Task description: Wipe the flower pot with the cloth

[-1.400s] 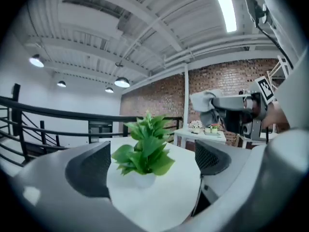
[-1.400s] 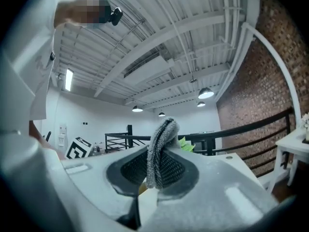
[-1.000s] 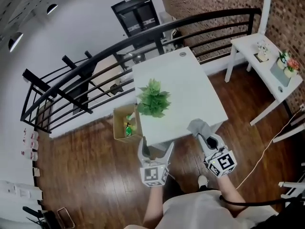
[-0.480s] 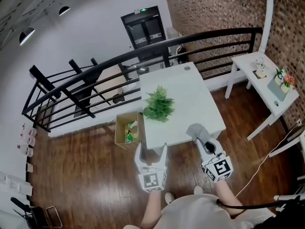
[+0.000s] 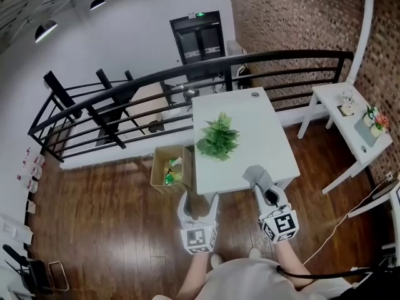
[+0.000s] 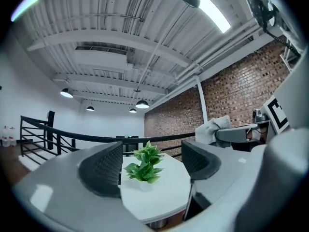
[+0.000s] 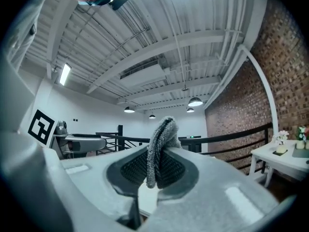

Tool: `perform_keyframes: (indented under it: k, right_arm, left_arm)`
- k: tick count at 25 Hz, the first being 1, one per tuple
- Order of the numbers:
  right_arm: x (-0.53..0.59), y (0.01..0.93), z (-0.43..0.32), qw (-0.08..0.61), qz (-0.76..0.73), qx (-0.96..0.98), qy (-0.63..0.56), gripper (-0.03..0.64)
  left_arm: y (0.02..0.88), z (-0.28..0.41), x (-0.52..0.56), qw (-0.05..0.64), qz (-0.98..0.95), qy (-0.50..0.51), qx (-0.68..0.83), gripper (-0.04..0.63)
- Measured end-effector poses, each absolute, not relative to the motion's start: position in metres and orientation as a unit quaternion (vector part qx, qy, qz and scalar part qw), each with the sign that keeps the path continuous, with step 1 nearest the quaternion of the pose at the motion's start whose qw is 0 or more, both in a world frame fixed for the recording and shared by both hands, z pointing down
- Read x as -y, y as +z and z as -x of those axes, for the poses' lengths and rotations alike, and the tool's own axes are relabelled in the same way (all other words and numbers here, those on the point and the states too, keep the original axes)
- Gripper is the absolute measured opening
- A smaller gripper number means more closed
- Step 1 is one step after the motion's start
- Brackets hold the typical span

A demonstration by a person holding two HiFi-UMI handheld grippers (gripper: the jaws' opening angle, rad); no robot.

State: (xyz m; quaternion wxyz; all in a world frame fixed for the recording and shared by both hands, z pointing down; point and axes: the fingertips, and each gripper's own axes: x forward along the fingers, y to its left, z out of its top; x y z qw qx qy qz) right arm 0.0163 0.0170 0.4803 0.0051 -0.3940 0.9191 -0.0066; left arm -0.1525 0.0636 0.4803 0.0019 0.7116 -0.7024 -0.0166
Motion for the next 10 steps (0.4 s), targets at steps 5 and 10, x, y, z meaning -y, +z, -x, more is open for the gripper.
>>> perform_keyframes:
  k: [5, 10]
  right_arm:
    - [-0.022, 0.482, -0.002, -0.007, 0.389, -0.921, 0.001, 0.018]
    - [-0.031, 0.483, 0.012, -0.010, 0.390, -0.921, 0.000, 0.018]
  left_arm:
    - [0.501, 0.169, -0.067, 0.023, -0.704, -0.009, 0.709, 0.387]
    - [0.501, 0.177, -0.073, 0.022, -0.714, -0.006, 0.700, 0.387]
